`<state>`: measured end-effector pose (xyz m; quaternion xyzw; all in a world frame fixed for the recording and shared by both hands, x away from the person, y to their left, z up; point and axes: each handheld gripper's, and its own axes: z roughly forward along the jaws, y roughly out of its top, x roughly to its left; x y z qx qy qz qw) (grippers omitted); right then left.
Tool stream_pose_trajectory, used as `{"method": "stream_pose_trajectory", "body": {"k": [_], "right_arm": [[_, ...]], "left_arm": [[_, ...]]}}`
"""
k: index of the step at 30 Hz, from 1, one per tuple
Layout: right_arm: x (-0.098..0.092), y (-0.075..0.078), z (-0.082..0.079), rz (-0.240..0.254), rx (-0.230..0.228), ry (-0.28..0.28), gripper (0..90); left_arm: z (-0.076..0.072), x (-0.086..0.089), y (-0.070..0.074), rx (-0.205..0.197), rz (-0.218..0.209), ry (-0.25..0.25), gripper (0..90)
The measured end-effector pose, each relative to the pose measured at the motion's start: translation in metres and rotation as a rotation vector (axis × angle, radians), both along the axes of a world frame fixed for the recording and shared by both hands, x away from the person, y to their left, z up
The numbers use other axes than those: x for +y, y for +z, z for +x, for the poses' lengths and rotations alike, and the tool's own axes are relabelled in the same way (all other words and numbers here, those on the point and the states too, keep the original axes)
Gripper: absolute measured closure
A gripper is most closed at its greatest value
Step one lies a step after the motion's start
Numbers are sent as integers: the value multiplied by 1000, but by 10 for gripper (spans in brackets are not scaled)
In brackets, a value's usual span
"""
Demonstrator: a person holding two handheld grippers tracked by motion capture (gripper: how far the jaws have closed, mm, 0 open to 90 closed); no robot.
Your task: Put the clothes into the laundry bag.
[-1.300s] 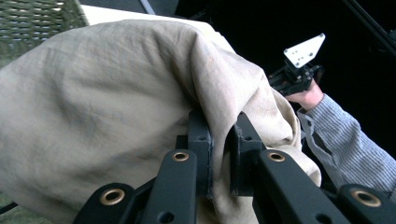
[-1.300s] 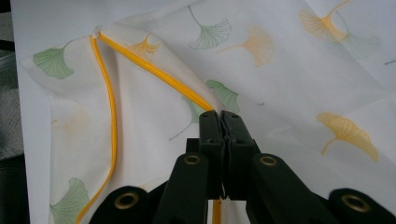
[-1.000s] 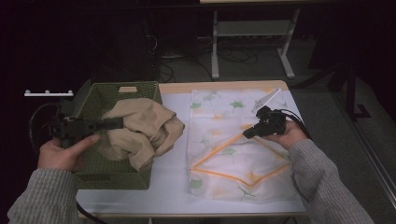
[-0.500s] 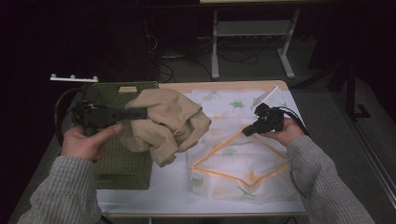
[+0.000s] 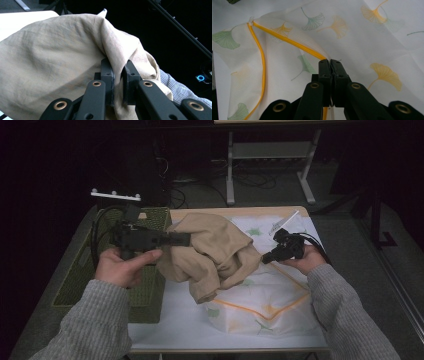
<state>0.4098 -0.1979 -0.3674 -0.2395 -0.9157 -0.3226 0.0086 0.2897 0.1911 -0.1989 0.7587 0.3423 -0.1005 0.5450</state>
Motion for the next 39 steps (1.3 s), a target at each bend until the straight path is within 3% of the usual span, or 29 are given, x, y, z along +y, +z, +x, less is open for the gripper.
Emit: {"method": "stream_pose_trajectory", "body": {"k": [5, 12, 17, 22, 27, 32, 33, 34, 39], "right_arm": [[0, 1, 0, 4, -2, -4, 871], [0, 1, 1, 7, -9, 1, 871], [0, 1, 1, 13, -12, 1, 871], [-1, 3, 0, 26, -7, -4, 871], [2, 6, -3, 47, -15, 7, 871], [3, 8, -5, 56, -17, 7, 873], [3, 8, -5, 56, -17, 7, 873], [3, 9, -6, 56, -15, 5, 873], [4, 11, -9, 59, -24, 10, 874]], "left_arm": [[-1, -12, 3, -5, -34, -29, 817], [-3, -32, 10, -20, -49, -74, 817], [-2, -42, 1, -1, -46, -105, 817], [0, -50, -30, 51, -36, -123, 817], [4, -58, -76, 113, -11, -141, 816], [8, -65, -124, 187, -30, -158, 817], [8, -65, -124, 187, -30, -158, 817], [9, -71, -141, 210, -18, -171, 817], [10, -78, -169, 253, -29, -179, 816]]}}
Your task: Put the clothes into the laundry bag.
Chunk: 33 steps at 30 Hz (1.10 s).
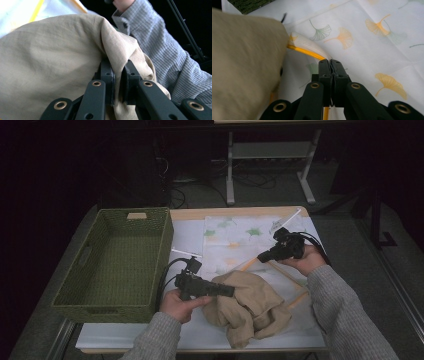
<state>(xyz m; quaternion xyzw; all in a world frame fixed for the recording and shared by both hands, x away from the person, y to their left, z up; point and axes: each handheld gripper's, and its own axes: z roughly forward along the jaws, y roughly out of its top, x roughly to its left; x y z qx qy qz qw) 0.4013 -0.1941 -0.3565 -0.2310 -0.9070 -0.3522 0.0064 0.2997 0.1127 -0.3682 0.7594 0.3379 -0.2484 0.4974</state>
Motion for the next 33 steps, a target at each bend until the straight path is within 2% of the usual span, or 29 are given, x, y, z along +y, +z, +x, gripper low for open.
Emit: {"method": "stream_pose_trajectory", "body": {"k": [5, 9, 11, 14, 18, 20, 22, 24, 26, 30, 33], "right_arm": [[1, 4, -4, 11, -4, 8, 874], [3, 5, -7, 14, -14, 24, 876], [3, 6, -8, 16, -15, 26, 876], [3, 7, -9, 12, -16, 26, 877], [4, 7, -10, 8, -19, 29, 877], [4, 8, -10, 8, -22, 31, 877], [5, 9, -11, 15, -25, 33, 877], [6, 10, -12, 19, -30, 38, 877], [5, 12, -14, 21, -32, 36, 877], [4, 14, -17, 26, -33, 42, 878], [5, 16, -20, 29, -36, 51, 878]], "left_arm": [[2, -4, -15, 20, -2, 11, 817], [4, -10, -20, 21, -1, 20, 816], [5, -14, -21, 28, -15, 15, 816], [5, -19, -18, 30, -32, 5, 816], [1, -27, -5, 10, -62, -26, 817], [-1, -32, 0, 13, -90, -45, 817], [-2, -37, 2, 10, -96, -59, 817], [0, -41, -1, 15, -85, -55, 817], [2, -45, -9, 15, -52, -47, 817], [7, -48, -29, 22, 17, -5, 816], [11, -44, -44, 45, 37, 38, 815]]}}
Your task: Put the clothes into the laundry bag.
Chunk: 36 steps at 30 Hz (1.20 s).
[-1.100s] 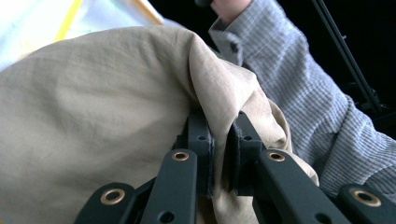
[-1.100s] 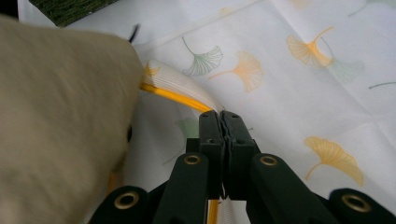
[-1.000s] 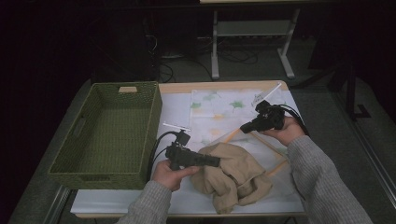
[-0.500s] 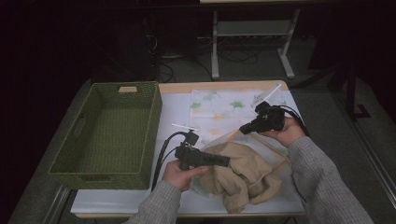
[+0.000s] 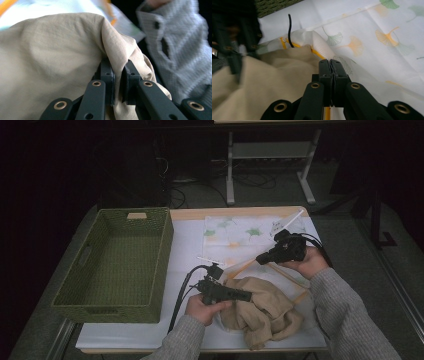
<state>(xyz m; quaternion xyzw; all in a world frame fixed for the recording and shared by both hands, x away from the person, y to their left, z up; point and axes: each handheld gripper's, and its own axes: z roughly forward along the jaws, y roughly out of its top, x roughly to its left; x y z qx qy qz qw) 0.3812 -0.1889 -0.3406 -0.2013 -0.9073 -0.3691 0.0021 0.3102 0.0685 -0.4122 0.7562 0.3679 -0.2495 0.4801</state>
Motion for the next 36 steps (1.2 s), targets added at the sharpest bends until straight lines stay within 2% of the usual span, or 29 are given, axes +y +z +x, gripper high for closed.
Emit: {"method": "stream_pose_trajectory", "body": {"k": [2, 5, 8, 11, 15, 16, 18, 19, 21, 24, 26, 27, 31, 32, 33, 34, 36], "right_arm": [[1, 0, -2, 0, 0, 5, 878], [2, 1, -2, 1, -6, 9, 878], [2, 2, -3, 5, -5, 6, 878], [2, 2, -3, 7, -9, 7, 878], [1, 4, -3, 15, -8, 0, 878], [1, 4, -4, 17, -8, 1, 878], [1, 4, -4, 4, -10, 5, 878], [1, 4, -4, -2, -8, 5, 878], [2, 4, -5, -5, -6, 9, 878], [3, 5, -7, -2, -13, 15, 878], [4, 7, -8, 3, -19, 19, 878], [4, 8, -9, 3, -26, 14, 878], [5, 9, -10, 0, -36, 18, 878], [5, 10, -11, 2, -36, 18, 878], [5, 11, -11, 7, -36, 16, 878], [5, 11, -11, 11, -37, 16, 878], [6, 13, -12, 11, -39, 22, 878]], "left_arm": [[1, 2, -4, 16, -28, 19, 815], [2, 3, 0, 20, -65, 40, 815], [3, 2, 5, 41, -93, 22, 815], [3, -2, 15, 10, -83, 8, 815], [6, -5, 18, -10, -53, 45, 815], [7, -7, 16, -7, -31, 41, 815], [7, -11, 10, -27, 41, 52, 814], [7, -11, 6, -26, 56, 63, 814], [8, -9, 0, -20, 22, 94, 814], [8, -8, 1, -5, -15, 142, 814], [10, -7, 5, 11, -66, 122, 812], [11, -7, 8, 9, -74, 110, 812], [12, -6, 18, -33, -76, 157, 813], [13, -5, 19, -49, -64, 173, 813], [13, -6, 18, -49, -59, 182, 813], [14, -6, 17, -51, -44, 191, 813], [15, -7, 11, -84, 0, 228, 813]]}}
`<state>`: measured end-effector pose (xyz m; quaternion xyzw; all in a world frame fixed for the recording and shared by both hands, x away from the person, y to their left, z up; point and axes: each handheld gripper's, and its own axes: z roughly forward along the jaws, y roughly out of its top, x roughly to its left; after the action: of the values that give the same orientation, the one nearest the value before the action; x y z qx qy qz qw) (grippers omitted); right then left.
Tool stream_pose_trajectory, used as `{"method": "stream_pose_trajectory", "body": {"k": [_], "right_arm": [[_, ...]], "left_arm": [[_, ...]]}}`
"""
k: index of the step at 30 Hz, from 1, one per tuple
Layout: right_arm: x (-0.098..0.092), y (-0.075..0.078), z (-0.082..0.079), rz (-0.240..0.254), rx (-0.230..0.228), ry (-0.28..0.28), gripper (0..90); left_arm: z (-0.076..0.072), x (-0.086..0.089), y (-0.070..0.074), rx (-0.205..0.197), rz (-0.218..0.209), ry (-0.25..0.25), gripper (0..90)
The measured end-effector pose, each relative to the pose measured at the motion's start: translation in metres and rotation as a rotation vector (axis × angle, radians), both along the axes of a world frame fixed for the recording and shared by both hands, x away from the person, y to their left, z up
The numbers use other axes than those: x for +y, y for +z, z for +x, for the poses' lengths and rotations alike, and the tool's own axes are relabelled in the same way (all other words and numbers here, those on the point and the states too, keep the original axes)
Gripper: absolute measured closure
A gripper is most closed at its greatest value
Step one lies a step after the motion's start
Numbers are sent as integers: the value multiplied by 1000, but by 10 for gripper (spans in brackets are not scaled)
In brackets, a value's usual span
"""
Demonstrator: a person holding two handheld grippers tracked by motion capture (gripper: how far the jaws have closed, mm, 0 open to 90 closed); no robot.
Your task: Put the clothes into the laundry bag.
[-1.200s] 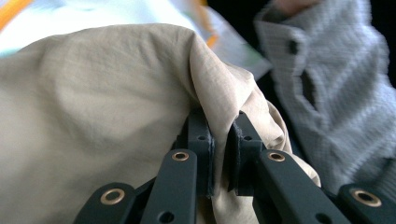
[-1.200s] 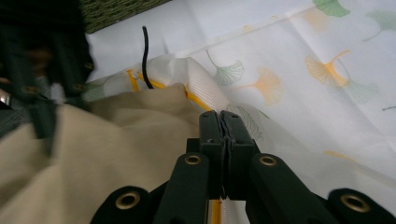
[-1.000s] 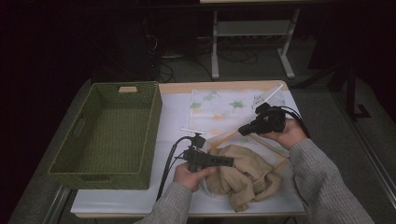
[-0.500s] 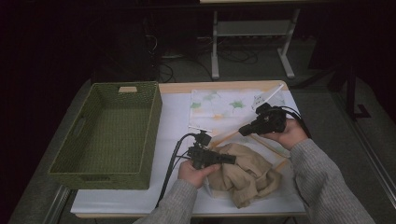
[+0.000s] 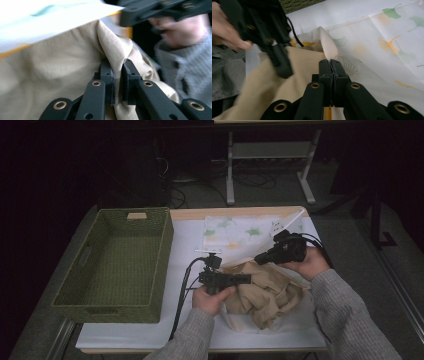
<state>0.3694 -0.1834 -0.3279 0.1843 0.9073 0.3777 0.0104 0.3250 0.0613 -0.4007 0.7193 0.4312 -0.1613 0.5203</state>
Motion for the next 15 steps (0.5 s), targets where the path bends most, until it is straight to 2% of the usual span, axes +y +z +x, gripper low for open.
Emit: {"method": "stream_pose_trajectory", "body": {"k": [2, 5, 7, 11, 15], "right_arm": [[0, 1, -1, -2, -3, 2, 879], [0, 1, -3, -5, 1, -1, 879], [0, -1, -3, -16, 8, 2, 878], [-1, -2, -3, -17, 11, 3, 878], [0, -6, -3, -22, 18, 7, 878]], "left_arm": [[2, 2, -10, -4, 22, 61, 812], [0, 8, -28, 16, -70, 144, 814], [-3, 6, -30, 4, -67, 153, 812], [-4, 8, -24, 8, -56, 143, 787], [-7, 12, -20, 8, -35, 139, 711]]}}
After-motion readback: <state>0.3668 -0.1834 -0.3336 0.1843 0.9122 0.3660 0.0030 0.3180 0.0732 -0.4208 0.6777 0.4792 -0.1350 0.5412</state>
